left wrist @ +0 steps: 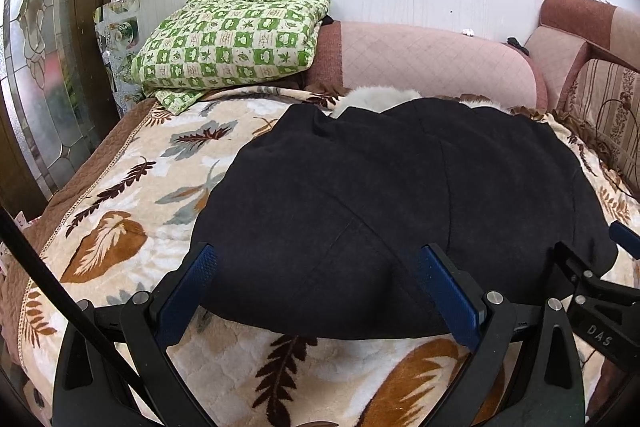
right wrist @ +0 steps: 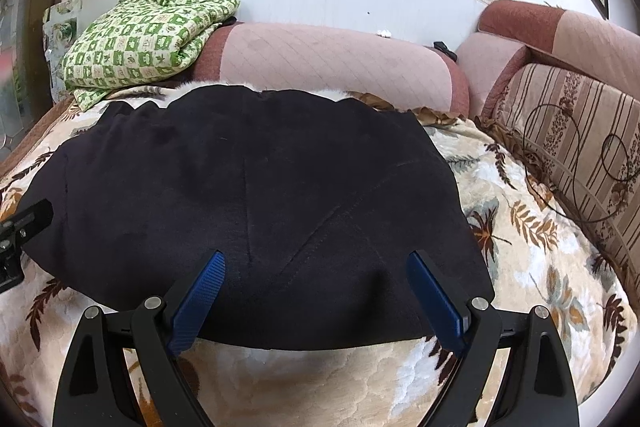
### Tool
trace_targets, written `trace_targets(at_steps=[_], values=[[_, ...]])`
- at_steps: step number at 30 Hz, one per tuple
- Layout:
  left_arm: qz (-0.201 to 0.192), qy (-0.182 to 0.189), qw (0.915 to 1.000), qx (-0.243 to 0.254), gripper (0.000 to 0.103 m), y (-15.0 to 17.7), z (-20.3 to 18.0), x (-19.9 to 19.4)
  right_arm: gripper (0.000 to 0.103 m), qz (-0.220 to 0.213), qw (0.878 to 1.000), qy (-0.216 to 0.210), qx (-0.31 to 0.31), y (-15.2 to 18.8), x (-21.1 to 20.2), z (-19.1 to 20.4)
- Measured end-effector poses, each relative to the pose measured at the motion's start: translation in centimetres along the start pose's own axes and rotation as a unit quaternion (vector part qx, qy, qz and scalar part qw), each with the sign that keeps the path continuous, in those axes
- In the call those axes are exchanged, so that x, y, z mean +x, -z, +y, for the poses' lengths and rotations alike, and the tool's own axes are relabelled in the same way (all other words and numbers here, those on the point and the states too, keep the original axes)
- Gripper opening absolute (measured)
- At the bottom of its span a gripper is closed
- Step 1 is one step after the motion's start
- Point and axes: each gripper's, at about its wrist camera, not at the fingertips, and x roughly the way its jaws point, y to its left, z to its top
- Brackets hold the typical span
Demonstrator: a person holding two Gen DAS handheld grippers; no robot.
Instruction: Fold large clothes
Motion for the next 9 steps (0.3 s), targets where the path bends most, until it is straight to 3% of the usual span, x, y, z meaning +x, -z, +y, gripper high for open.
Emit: trace_targets(at_steps=[9], values=[[-0.005, -0.005, 0.9999, 0.011, 0.101, 0.25, -0.40, -0.01, 0.094, -0.001, 1.000, -0.005, 0.004, -0.03, -0.03, -0.05]])
